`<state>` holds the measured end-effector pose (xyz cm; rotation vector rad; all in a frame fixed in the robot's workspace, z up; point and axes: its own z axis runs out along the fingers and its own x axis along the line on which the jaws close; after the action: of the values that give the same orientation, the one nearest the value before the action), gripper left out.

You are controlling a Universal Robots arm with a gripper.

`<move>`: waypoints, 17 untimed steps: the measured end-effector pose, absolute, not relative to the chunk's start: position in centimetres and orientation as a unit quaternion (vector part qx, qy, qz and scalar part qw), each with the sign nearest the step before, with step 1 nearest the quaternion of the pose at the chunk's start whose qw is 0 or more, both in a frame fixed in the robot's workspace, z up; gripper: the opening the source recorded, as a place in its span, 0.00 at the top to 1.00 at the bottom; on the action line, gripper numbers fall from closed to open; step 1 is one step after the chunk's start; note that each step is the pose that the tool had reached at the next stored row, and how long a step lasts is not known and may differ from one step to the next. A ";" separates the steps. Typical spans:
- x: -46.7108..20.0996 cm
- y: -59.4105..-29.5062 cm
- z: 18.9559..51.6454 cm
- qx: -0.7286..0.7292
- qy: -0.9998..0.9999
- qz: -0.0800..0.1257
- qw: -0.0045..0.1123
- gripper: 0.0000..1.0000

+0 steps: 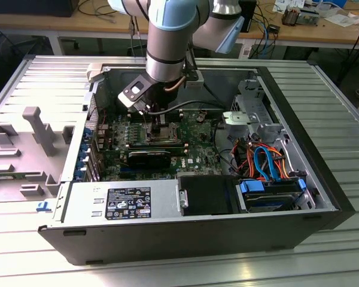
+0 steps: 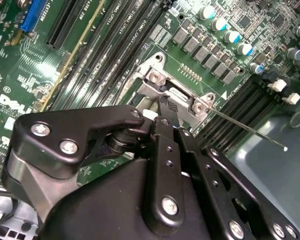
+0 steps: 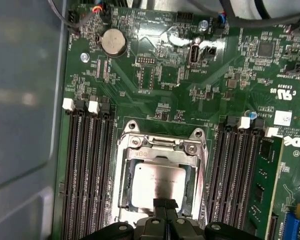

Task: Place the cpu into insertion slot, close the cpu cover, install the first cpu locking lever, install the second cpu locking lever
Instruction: 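Close the cpu cover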

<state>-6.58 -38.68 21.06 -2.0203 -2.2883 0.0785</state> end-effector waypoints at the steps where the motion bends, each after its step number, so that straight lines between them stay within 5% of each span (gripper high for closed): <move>1: -6.6 -38.7 20.9 -0.661 -0.749 0.026 0.044 0.89; 17: -5.8 -38.7 20.6 -0.661 -0.749 0.026 0.045 0.89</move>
<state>-5.77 -38.68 20.56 -2.0193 -2.2871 0.0802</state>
